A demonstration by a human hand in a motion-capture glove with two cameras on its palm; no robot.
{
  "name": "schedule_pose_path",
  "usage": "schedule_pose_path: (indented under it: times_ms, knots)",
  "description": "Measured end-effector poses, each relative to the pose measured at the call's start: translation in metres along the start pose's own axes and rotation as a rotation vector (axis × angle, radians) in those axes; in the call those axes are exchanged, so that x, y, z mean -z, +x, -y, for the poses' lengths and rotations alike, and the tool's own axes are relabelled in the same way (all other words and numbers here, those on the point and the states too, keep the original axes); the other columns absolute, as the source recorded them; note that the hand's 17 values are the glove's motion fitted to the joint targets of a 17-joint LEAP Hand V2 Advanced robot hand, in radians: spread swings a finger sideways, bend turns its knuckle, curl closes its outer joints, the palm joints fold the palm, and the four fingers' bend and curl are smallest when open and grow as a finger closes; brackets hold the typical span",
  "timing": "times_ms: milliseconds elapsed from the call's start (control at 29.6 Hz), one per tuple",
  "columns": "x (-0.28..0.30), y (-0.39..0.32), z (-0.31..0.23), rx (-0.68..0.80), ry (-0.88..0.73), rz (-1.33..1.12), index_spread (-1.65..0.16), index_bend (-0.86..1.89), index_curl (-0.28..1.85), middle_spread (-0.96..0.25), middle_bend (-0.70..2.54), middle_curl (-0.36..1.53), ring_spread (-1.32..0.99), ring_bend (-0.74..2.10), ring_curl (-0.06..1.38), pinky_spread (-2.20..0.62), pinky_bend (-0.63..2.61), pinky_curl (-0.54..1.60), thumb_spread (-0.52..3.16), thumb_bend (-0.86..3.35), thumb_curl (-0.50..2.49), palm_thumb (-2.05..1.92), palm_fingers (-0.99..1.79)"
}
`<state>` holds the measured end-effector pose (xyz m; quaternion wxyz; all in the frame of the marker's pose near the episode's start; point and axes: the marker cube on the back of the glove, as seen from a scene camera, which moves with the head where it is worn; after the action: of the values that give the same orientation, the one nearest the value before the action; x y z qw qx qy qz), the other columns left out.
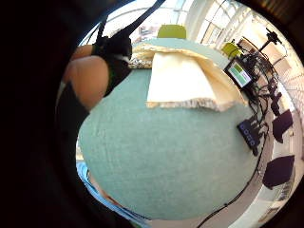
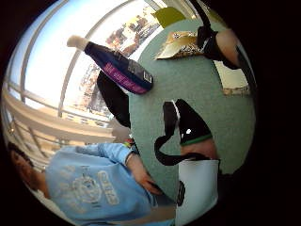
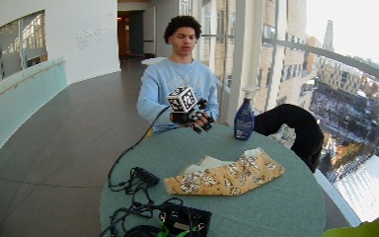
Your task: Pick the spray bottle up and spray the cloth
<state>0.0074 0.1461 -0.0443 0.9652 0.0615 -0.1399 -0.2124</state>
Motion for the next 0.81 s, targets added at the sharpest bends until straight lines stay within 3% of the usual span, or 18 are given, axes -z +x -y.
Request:
schedule_pose_path:
  times_ms: [406, 812]
  knots:
    - [0.016, 0.049, -0.077, -0.066, -0.001, -0.099, -0.32, 0.17, 0.34, -0.10, 0.28, 0.45, -0.04, 0.23, 0.34, 0.22, 0.15, 0.29, 1.10, -0.02, 0.46, 0.74, 0.86]
    - [0.008, 0.050, -0.087, -0.053, -0.029, -0.098, -0.32, 0.17, 0.36, -0.10, 0.26, 0.44, -0.04, 0.22, 0.34, 0.22, 0.16, 0.27, 1.12, -0.02, 0.45, 0.76, 0.86]
